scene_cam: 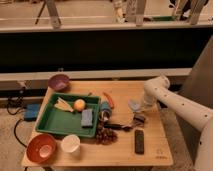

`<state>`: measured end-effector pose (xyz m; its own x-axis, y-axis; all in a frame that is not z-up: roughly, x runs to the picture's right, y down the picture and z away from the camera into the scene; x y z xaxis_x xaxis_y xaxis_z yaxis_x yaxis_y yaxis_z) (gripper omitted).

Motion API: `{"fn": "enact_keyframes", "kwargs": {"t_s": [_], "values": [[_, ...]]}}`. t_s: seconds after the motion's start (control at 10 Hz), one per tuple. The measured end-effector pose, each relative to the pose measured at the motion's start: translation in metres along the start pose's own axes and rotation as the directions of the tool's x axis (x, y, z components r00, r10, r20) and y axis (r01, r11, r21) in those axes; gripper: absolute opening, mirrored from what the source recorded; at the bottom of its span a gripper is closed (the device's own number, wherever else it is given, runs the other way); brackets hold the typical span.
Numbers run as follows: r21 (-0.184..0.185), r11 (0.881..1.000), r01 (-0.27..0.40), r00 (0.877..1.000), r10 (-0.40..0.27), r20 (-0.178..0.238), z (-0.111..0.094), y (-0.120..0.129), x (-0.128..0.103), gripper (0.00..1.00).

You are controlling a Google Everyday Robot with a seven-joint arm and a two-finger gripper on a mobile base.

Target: Wipe table surface with towel

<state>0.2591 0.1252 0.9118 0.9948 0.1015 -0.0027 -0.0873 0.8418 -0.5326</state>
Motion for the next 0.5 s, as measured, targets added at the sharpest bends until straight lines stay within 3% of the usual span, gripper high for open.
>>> {"fn": "enact_keyframes", "kwargs": {"t_s": [0.3,0.5], "values": [[0.038,0.995,-0.092,0.995,0.094,-0.030,-0.001,-0.045,0.023,0.08],[0.051,0.992,-0.112,0.993,0.114,-0.035,0.006,-0.076,0.019,0.08]]}}
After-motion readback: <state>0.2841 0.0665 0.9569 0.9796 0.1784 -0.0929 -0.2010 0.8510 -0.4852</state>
